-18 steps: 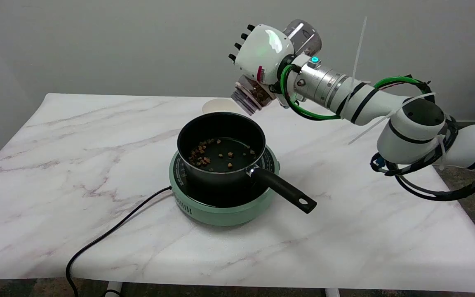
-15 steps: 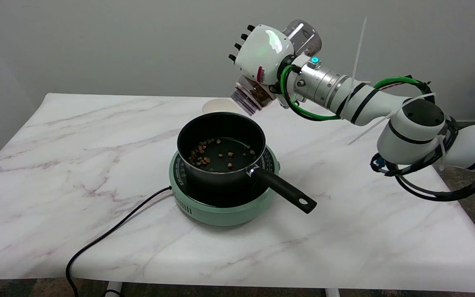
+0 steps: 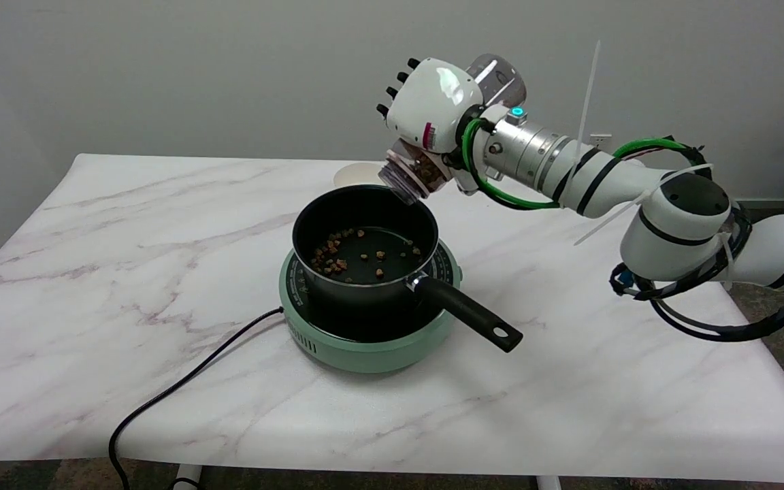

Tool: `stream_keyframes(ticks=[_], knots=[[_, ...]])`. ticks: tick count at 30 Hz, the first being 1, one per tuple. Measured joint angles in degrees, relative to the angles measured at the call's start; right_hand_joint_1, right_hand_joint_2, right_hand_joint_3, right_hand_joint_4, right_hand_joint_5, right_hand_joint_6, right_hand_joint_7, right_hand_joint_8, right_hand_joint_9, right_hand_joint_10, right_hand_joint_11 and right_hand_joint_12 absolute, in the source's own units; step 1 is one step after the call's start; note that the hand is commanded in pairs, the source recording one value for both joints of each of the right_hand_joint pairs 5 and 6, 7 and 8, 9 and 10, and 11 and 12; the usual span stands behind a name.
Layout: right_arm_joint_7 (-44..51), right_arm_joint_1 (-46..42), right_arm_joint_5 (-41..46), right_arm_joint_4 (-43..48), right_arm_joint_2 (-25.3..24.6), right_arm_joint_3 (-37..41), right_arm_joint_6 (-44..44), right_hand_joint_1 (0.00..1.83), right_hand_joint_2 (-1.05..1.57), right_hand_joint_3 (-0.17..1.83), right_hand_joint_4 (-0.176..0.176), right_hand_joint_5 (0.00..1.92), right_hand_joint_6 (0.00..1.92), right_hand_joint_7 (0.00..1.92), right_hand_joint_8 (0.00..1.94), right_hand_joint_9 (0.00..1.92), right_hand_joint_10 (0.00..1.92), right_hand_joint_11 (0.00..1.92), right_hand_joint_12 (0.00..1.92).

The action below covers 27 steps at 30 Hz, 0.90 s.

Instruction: Place the bottle onto the table.

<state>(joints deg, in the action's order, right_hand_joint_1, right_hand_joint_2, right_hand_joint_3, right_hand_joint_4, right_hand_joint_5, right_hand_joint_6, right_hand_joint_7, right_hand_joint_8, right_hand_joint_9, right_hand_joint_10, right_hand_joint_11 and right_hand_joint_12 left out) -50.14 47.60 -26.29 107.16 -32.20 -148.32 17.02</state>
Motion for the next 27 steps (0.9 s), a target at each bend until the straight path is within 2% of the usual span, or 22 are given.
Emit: stream_keyframes(ticks=[16,27], knots=[[-1.0,-3.2,9.5,0.0,-0.2,7.2,-0.8,1.53,0.44,0.99,0.000,1.41,1.41,1.33,1.33,1.17,1.17,1.03,1.03],[-1.3,-9.1,18.9,-0.3,0.1,19.0,-1.0,1.55,0.21,1.21,0.000,1.31,1.31,1.27,1.27,1.13,1.13,0.99,0.99]])
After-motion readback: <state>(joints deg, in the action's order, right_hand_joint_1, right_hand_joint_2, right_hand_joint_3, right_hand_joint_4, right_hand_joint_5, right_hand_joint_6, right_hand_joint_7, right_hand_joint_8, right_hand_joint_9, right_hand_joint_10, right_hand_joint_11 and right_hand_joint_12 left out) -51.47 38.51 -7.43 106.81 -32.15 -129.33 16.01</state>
